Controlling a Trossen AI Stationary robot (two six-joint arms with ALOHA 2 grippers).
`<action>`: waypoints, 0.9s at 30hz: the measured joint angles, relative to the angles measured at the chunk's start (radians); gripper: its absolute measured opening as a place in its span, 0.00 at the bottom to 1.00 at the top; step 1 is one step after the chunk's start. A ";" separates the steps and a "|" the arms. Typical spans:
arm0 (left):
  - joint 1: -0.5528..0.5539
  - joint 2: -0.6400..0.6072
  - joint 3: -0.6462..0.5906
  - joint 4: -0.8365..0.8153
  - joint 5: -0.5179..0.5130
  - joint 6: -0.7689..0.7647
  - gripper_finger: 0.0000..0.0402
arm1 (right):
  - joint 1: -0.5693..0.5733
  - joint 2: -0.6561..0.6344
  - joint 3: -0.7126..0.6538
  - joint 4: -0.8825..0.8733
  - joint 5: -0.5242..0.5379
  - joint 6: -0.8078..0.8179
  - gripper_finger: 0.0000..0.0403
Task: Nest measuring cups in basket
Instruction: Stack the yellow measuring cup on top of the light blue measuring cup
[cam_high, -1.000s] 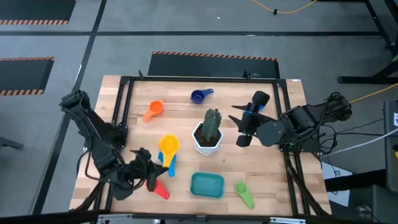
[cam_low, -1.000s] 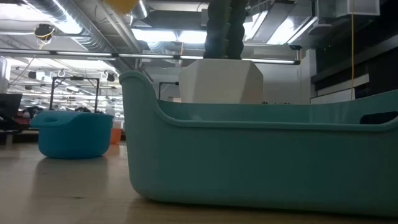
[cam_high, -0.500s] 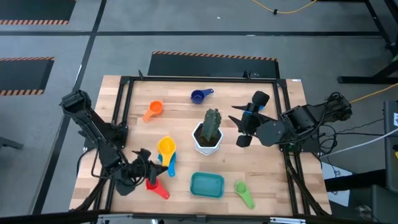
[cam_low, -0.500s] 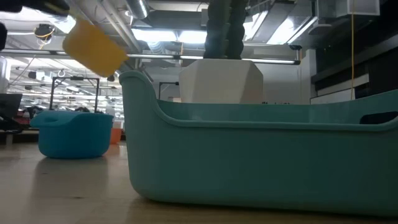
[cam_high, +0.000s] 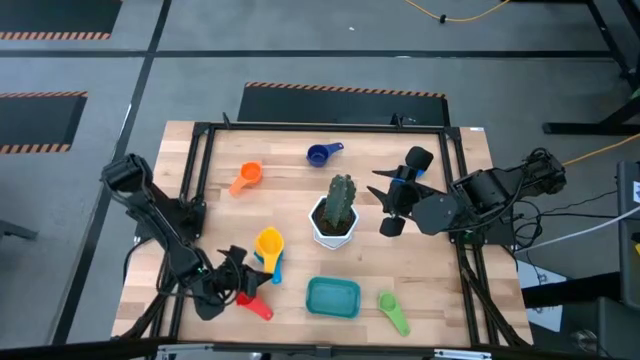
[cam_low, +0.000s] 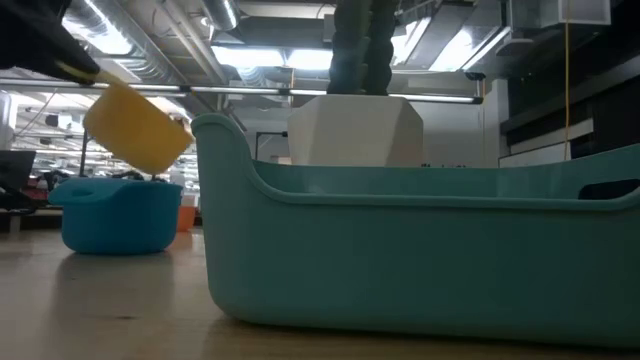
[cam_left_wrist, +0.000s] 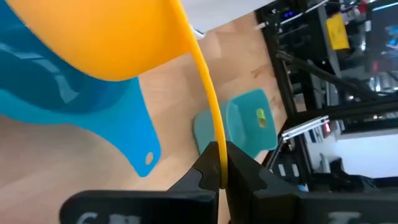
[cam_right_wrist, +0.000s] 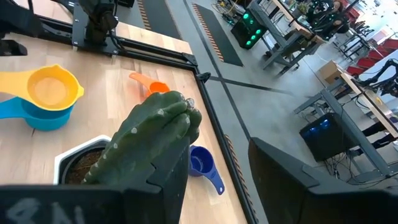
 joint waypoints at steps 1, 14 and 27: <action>0.000 0.010 0.000 0.009 -0.006 -0.002 0.00 | 0.000 0.000 0.000 0.000 0.000 0.000 0.42; 0.027 0.032 0.000 0.010 0.043 -0.047 0.00 | 0.000 0.000 0.000 0.000 -0.001 0.000 0.42; 0.068 0.032 0.000 0.006 0.140 -0.050 0.06 | 0.000 0.000 0.000 0.000 -0.001 -0.001 0.42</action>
